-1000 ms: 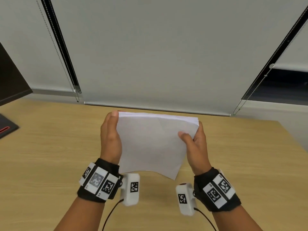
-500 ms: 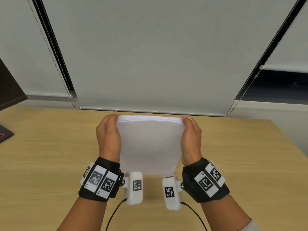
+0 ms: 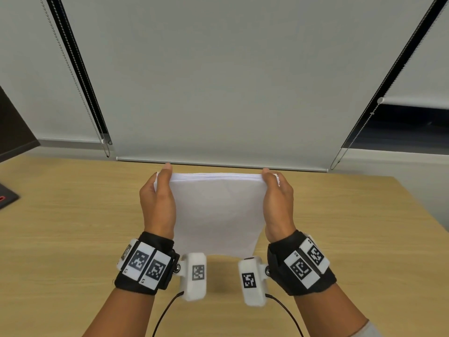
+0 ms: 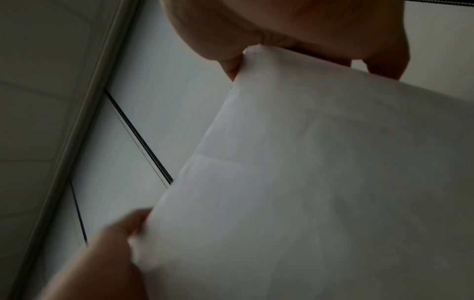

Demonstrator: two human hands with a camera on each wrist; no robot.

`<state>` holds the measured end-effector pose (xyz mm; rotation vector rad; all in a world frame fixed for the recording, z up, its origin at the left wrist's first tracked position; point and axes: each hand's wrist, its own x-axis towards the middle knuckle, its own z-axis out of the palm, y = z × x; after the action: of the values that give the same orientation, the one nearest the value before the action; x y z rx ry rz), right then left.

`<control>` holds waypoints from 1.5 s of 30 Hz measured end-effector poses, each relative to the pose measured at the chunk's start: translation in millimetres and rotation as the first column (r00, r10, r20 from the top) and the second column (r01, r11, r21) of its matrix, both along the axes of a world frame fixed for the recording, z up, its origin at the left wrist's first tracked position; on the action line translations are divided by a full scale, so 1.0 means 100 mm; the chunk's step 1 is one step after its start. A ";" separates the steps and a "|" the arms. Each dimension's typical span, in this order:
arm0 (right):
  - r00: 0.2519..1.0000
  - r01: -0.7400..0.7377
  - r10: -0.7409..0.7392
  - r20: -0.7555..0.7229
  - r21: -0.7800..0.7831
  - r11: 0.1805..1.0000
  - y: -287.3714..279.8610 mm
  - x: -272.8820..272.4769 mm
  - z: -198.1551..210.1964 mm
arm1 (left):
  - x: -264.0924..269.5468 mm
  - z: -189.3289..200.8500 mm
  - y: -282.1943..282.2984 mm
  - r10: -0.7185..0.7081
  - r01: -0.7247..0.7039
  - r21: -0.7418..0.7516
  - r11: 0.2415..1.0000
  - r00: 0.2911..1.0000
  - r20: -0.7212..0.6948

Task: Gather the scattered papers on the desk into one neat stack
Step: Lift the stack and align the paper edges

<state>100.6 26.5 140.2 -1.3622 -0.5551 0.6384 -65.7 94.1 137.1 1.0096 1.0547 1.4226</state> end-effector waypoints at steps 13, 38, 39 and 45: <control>0.983 -0.180 0.163 0.083 0.287 0.941 -0.11 0.15 -0.15 | -0.20 -0.29 0.12 -0.270 0.235 0.199 0.951 0.948 0.169; 0.978 0.017 -0.073 0.195 0.274 0.962 -0.01 -0.01 -0.28 | -0.03 -0.21 0.06 0.105 -0.063 0.287 0.956 0.985 -0.134; 0.981 0.009 -0.062 0.185 0.277 0.961 -0.02 0.00 -0.28 | -0.03 -0.22 0.06 0.108 -0.071 0.286 0.956 0.987 -0.118; 0.982 0.001 -0.055 0.183 0.281 0.960 -0.04 0.03 -0.28 | -0.07 -0.24 0.07 0.082 -0.073 0.261 0.963 0.996 -0.025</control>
<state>103.4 22.6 112.7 -1.1657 -0.7489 0.3909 -72.4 101.5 113.0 1.1957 0.9573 1.6436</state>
